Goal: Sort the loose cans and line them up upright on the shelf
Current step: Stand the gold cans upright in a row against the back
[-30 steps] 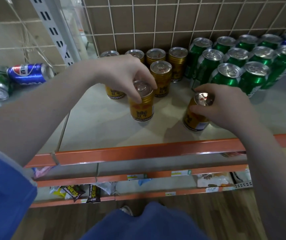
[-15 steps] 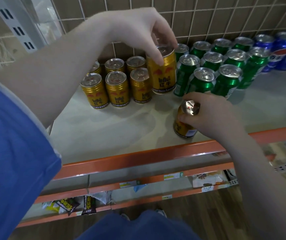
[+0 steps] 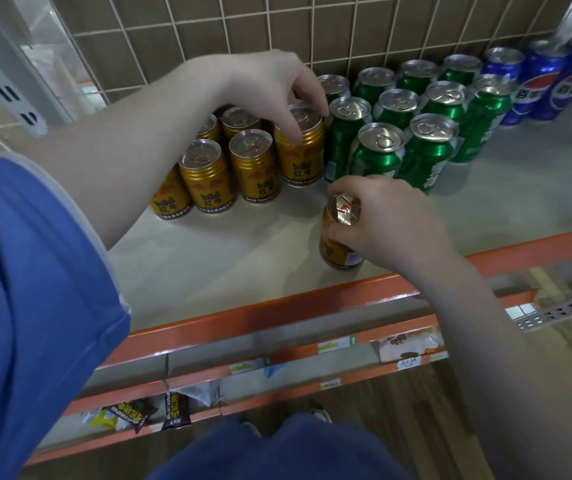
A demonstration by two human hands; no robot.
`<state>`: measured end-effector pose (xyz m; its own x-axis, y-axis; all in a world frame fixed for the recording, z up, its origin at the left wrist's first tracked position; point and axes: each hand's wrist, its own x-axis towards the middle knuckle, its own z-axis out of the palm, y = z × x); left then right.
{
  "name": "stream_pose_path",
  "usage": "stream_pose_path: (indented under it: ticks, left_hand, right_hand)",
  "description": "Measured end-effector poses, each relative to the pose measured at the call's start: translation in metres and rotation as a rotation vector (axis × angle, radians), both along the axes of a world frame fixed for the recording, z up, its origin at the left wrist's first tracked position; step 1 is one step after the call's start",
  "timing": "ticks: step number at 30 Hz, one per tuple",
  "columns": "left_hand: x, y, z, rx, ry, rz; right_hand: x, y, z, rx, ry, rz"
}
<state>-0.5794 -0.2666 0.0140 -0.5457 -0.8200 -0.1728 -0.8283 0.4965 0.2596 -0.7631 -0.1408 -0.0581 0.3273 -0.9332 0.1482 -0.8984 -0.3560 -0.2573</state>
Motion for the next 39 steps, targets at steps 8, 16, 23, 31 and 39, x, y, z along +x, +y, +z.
stream_pose_path:
  ticks: [8, 16, 23, 31, 39]
  left_hand:
    - [-0.004, -0.006, -0.025, 0.006, -0.072, -0.056]
    - [-0.005, -0.009, -0.027, -0.094, -0.147, -0.076]
    - [-0.003, -0.009, -0.037, -0.142, -0.126, 0.003]
    - [-0.005, -0.003, -0.051, -0.24, -0.118, 0.064]
    - [0.005, 0.008, -0.059, -0.43, -0.17, -0.028]
  right_hand:
    - [0.001, -0.003, -0.001, -0.005, -0.014, 0.019]
    - [-0.001, -0.001, -0.001, -0.01, -0.014, 0.029]
    - [-0.001, -0.001, -0.001, -0.001, -0.012, 0.028]
    - [0.0, -0.001, -0.002, -0.01, -0.003, 0.034]
    - [0.003, -0.002, 0.0, 0.01, 0.007, 0.052]
